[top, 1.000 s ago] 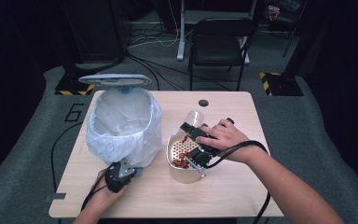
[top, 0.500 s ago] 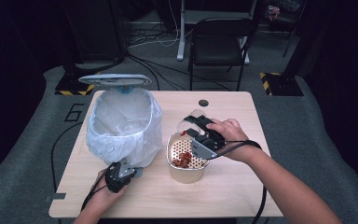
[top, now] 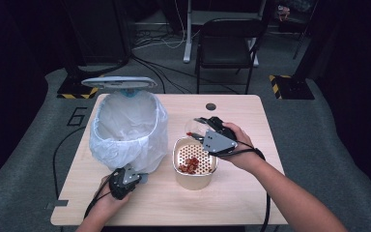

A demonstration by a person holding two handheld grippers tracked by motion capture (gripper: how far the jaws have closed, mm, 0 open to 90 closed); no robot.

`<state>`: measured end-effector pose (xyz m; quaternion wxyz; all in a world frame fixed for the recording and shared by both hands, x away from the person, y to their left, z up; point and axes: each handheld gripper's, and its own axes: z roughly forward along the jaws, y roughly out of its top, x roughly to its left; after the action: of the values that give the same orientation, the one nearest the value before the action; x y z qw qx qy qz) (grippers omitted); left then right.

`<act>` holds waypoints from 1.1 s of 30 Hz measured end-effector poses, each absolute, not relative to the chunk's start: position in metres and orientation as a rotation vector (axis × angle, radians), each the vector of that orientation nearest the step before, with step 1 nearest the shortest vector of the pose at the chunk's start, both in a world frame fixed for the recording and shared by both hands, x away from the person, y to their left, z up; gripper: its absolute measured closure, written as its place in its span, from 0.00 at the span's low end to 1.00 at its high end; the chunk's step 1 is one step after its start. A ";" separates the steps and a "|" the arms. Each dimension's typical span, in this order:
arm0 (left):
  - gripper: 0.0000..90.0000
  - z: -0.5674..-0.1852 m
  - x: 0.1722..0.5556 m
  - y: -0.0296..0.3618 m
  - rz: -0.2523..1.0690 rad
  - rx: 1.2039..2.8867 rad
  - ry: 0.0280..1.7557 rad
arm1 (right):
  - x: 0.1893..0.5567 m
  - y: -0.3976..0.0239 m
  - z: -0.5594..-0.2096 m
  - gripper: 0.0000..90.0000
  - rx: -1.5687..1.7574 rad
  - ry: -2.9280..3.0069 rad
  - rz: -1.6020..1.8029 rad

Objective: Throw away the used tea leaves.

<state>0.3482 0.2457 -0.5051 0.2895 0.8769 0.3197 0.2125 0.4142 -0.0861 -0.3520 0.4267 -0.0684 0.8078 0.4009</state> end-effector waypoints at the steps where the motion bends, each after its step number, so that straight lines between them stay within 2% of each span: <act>1: 1.00 -0.505 0.348 0.246 0.567 2.340 0.853 | 0.415 -0.087 -0.352 0.55 -0.156 2.025 1.023; 18: 1.00 -0.505 0.348 0.246 0.566 2.338 0.854 | 0.431 -0.097 -0.354 0.54 0.171 2.163 1.490; 33: 1.00 -0.505 0.348 0.246 0.565 2.336 0.855 | 0.430 -0.096 -0.345 0.54 0.323 2.313 1.644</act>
<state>0.3483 0.2459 -0.5052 0.2910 0.8761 0.3207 0.2119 0.4301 -0.0958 -0.3446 0.1425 0.1120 0.8016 0.5698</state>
